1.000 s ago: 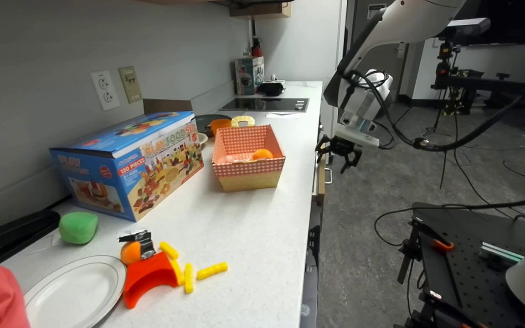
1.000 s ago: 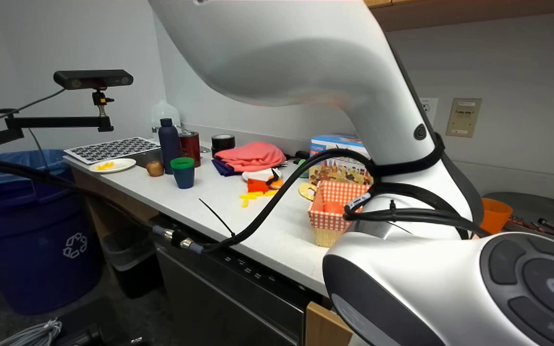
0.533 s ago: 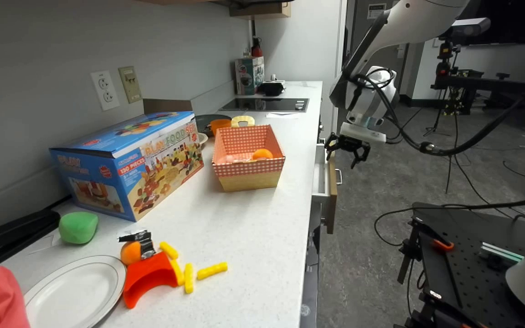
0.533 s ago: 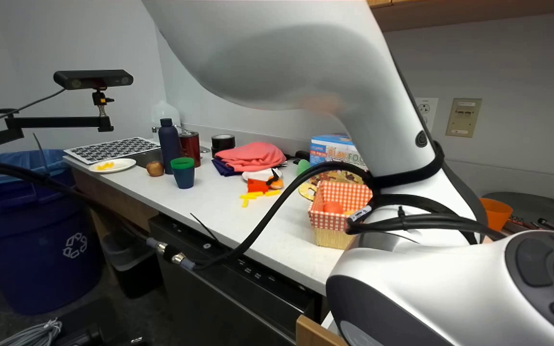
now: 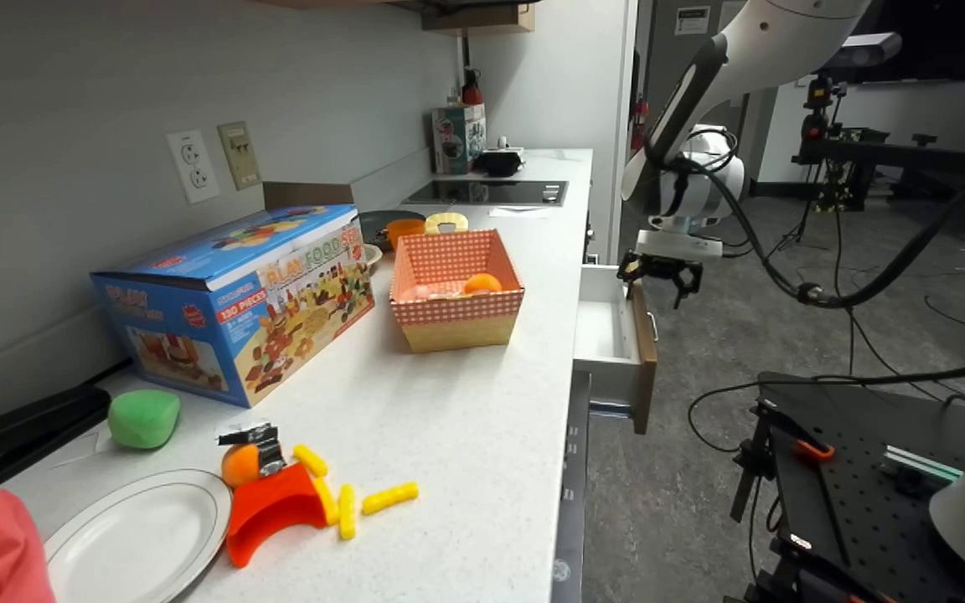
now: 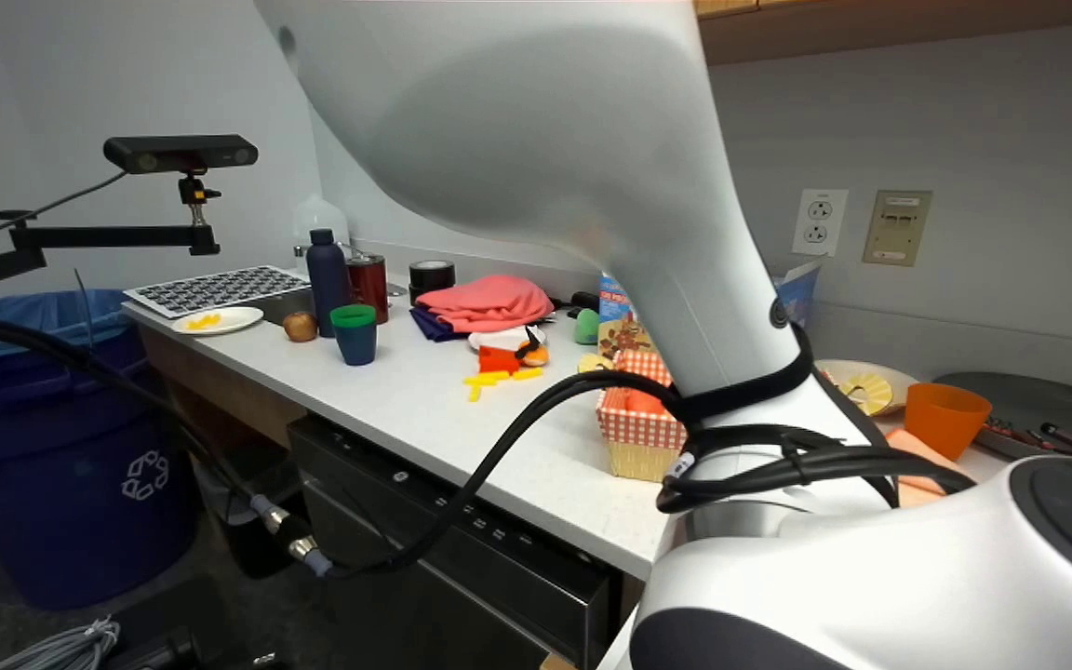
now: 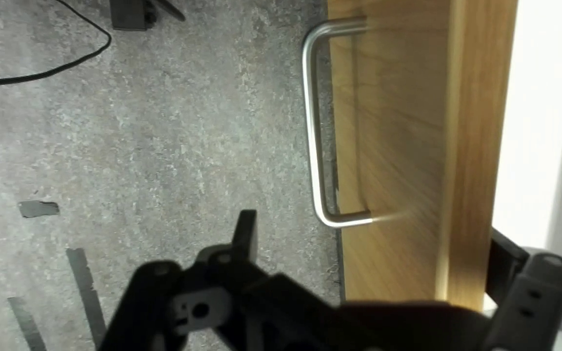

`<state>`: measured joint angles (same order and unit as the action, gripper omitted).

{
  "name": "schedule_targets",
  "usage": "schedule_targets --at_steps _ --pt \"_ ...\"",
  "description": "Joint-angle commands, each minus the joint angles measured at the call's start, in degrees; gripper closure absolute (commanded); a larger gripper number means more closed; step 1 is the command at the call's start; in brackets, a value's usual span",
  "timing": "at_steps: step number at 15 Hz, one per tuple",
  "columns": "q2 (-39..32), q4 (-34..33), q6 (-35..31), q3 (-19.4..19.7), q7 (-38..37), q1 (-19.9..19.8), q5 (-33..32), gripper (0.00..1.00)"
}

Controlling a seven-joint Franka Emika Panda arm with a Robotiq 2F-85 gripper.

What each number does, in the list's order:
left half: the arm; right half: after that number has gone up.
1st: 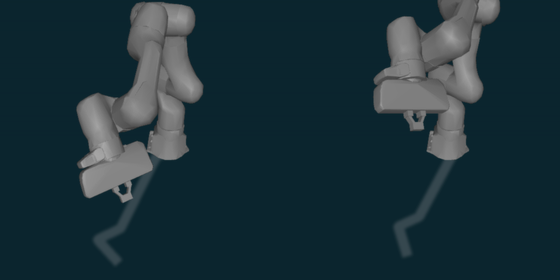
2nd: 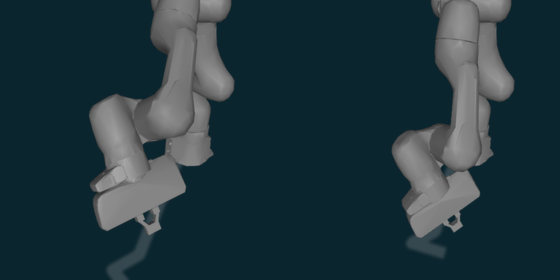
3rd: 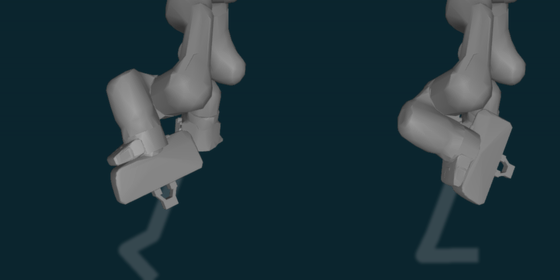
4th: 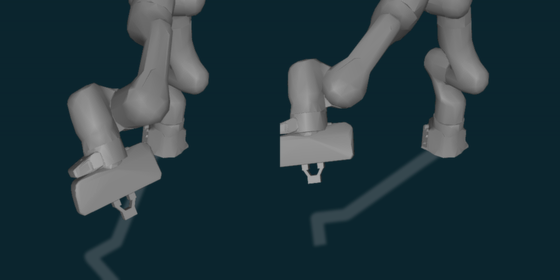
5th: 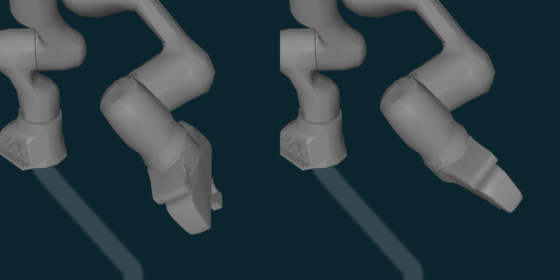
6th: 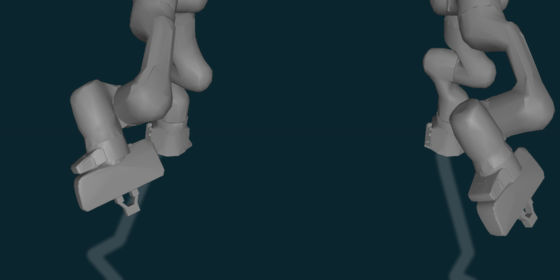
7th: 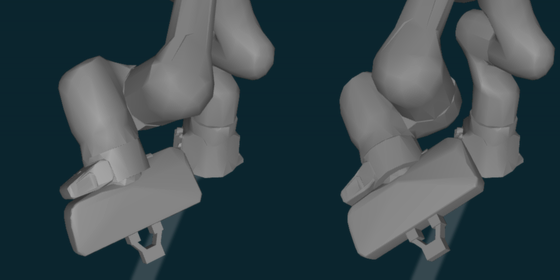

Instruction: Pull the drawer open

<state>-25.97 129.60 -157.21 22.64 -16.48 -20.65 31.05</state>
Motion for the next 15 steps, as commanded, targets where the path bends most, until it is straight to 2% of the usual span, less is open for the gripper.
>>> schedule_targets --at_steps 1,10,15 --pt "-1.0 1.1 0.4 4.4 -9.5 2.8 -8.4 0.0" --pt "-1.1 1.3 5.9 12.7 -25.4 10.2 -23.8 0.0" --pt "-1.3 0.8 10.5 15.2 -31.2 12.3 -30.6 0.0"
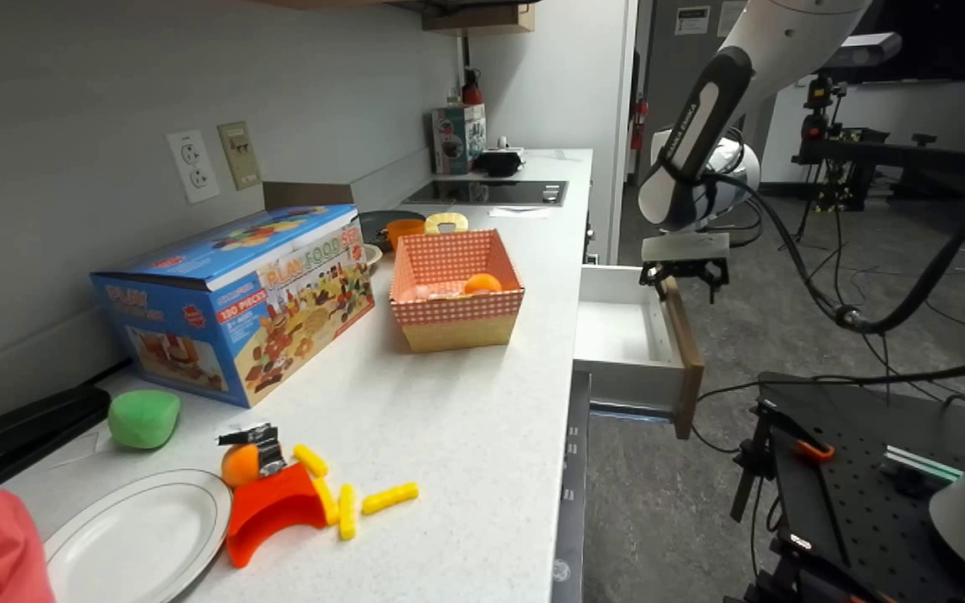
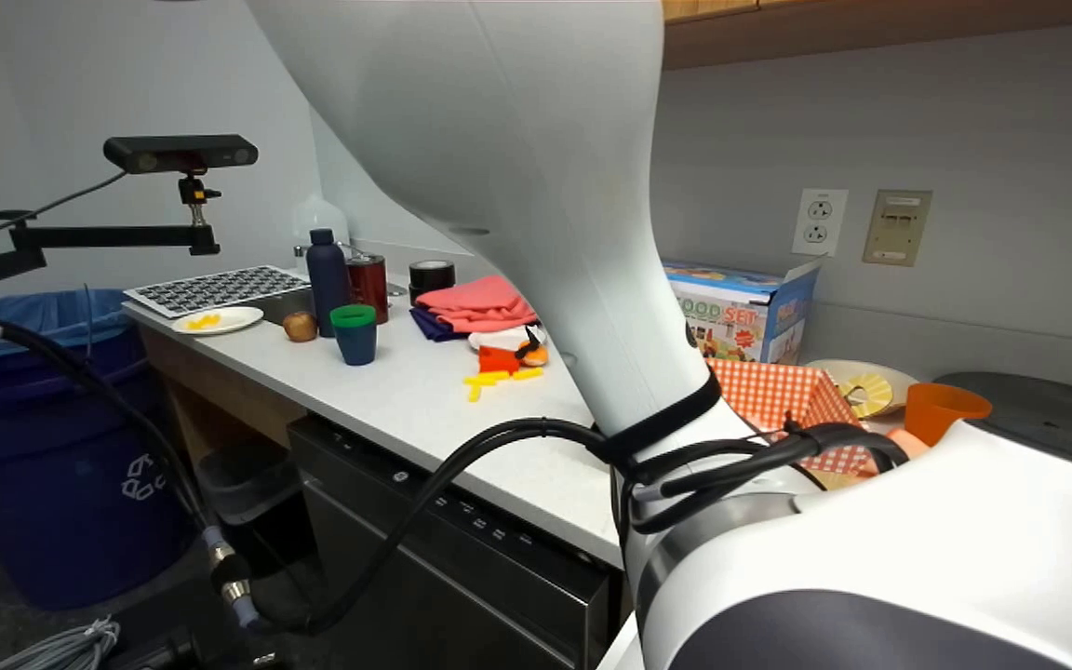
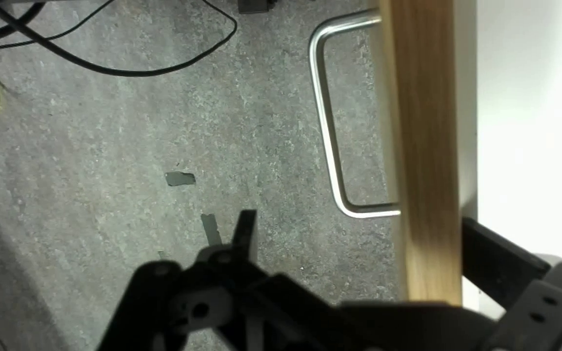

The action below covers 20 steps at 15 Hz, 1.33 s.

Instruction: Pull the drawer open

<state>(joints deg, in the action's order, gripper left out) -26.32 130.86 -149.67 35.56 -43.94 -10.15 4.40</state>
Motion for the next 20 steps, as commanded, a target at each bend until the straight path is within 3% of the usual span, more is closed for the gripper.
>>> schedule_targets --at_steps 1,8,20 --pt "-0.9 -0.4 3.7 2.5 -4.4 1.9 -5.0 0.0" --pt "-0.3 -0.2 7.9 3.3 -7.4 1.8 -11.1 0.0" --pt "6.5 0.5 7.9 0.5 -6.4 1.4 -10.2 0.0"
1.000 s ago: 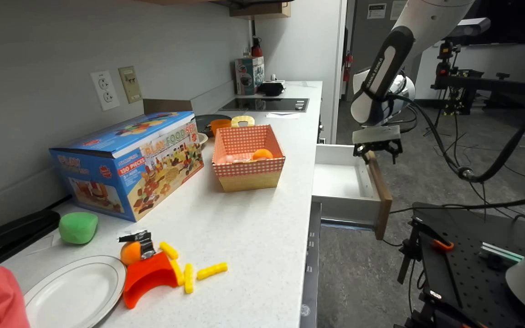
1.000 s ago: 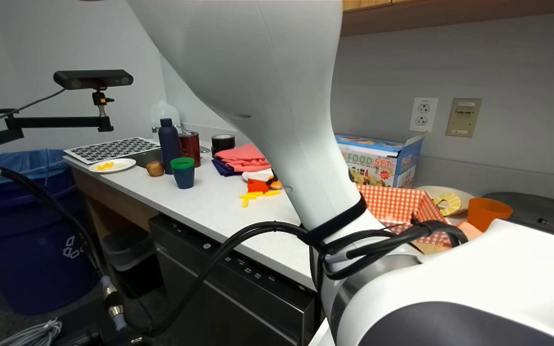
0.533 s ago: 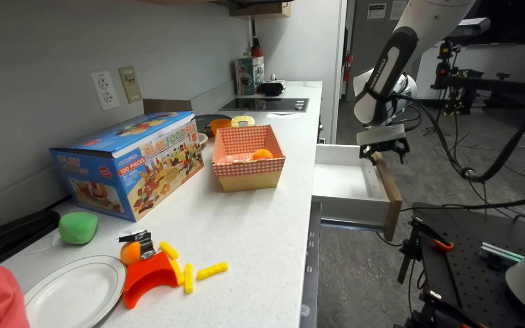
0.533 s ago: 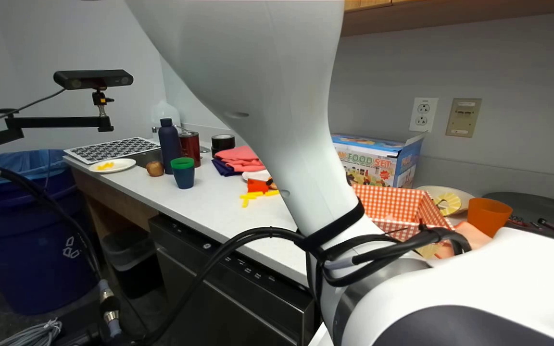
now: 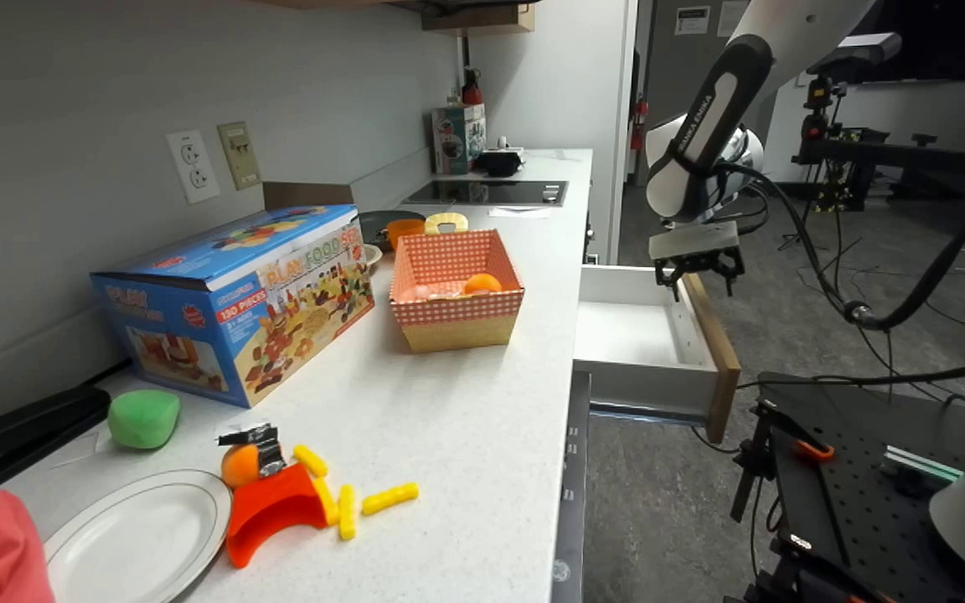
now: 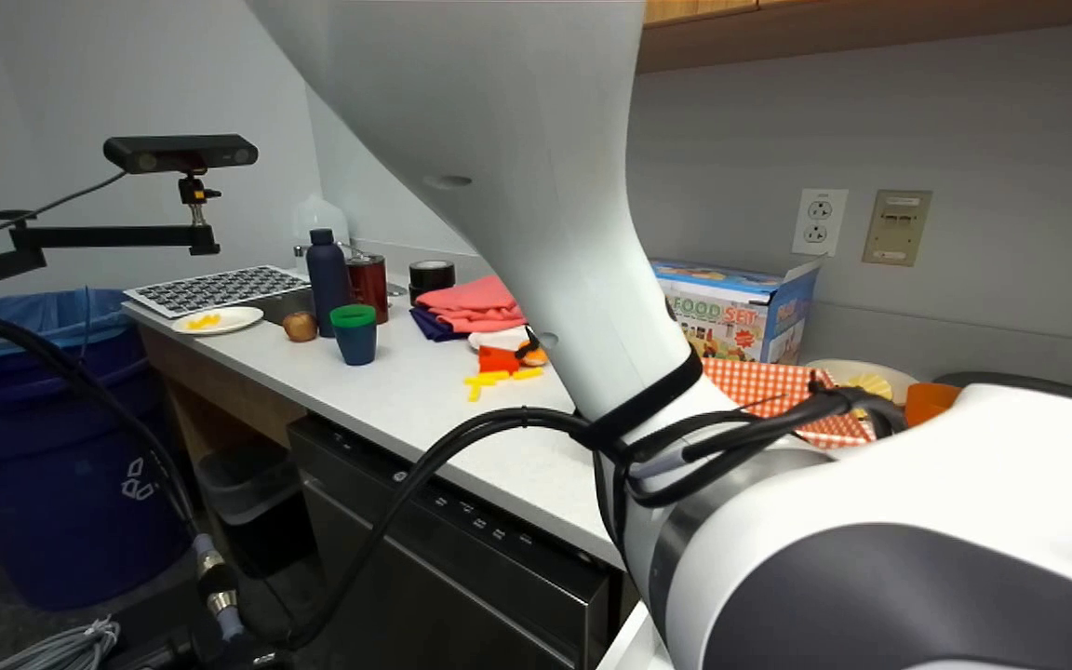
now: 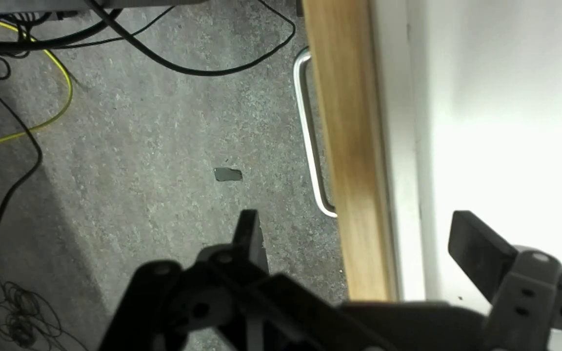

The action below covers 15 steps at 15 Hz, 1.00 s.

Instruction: Pull the drawer open

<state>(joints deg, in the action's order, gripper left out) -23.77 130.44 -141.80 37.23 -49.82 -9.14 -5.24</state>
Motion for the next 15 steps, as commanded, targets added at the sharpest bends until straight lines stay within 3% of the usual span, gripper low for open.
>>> schedule_targets --at_steps 1,8,15 --pt "5.0 1.0 -0.1 -1.8 -0.4 0.3 -0.6 0.0" --pt "12.8 2.5 -1.5 -6.8 1.2 -1.2 -0.4 0.0" --pt "23.8 9.4 -3.9 -11.6 8.7 -3.9 0.5 0.0"
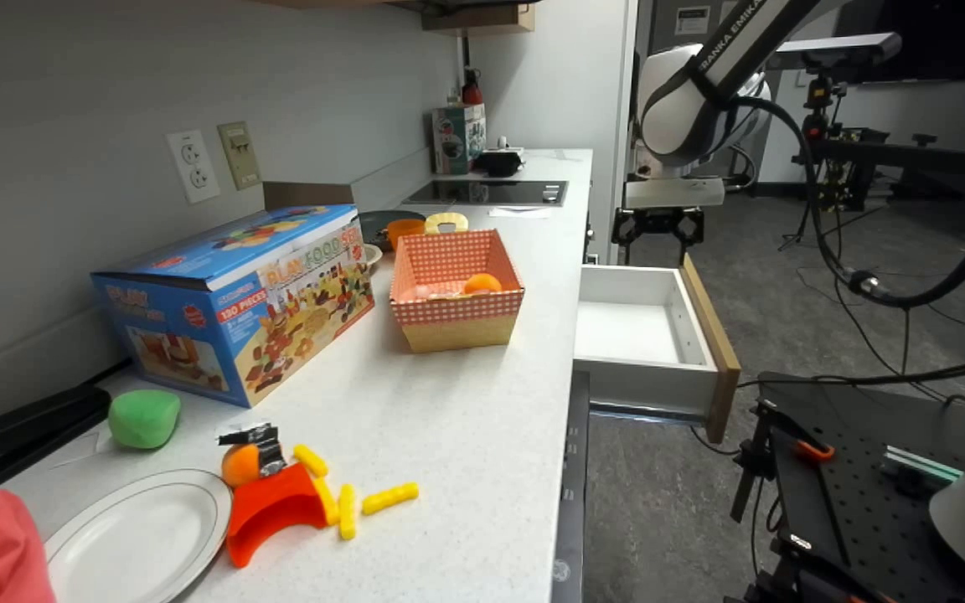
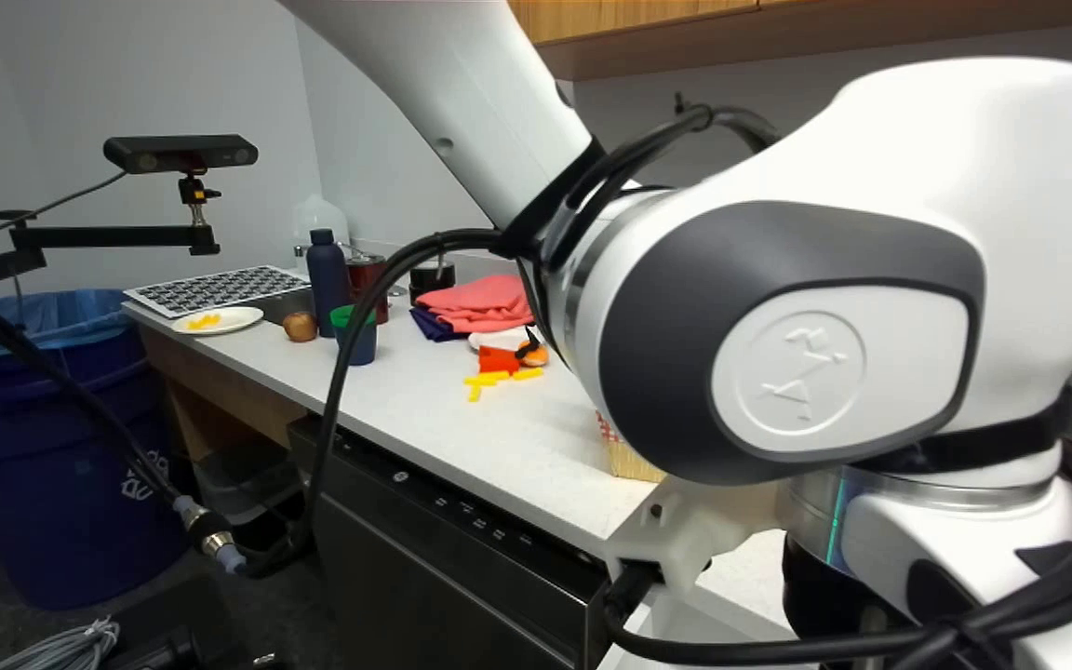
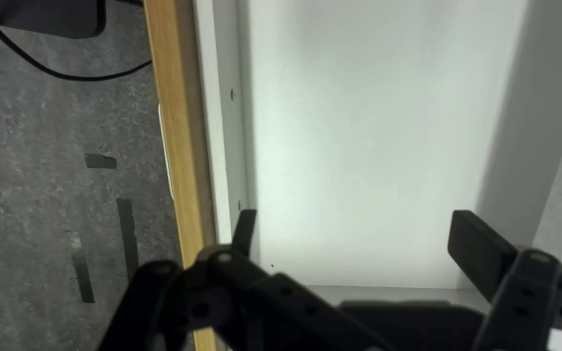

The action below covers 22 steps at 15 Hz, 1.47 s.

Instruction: Pull the drawer open

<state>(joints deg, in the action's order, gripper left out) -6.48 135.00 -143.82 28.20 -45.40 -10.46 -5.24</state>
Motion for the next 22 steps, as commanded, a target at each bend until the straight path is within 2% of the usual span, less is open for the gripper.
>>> schedule_targets --at_steps 1,9,13,14,22 --pt "7.8 5.6 -2.0 -3.1 5.9 -3.1 1.2 0.0" --pt "17.1 11.9 -2.7 -6.5 17.9 -6.7 5.2 0.0" --pt "21.2 14.4 -1.1 -6.6 22.4 -8.0 10.3 0.0" --pt "17.1 11.8 -1.4 -7.9 20.0 -8.5 8.4 0.0" --pt "19.3 13.5 -1.3 -7.9 21.4 -9.1 9.8 0.0"
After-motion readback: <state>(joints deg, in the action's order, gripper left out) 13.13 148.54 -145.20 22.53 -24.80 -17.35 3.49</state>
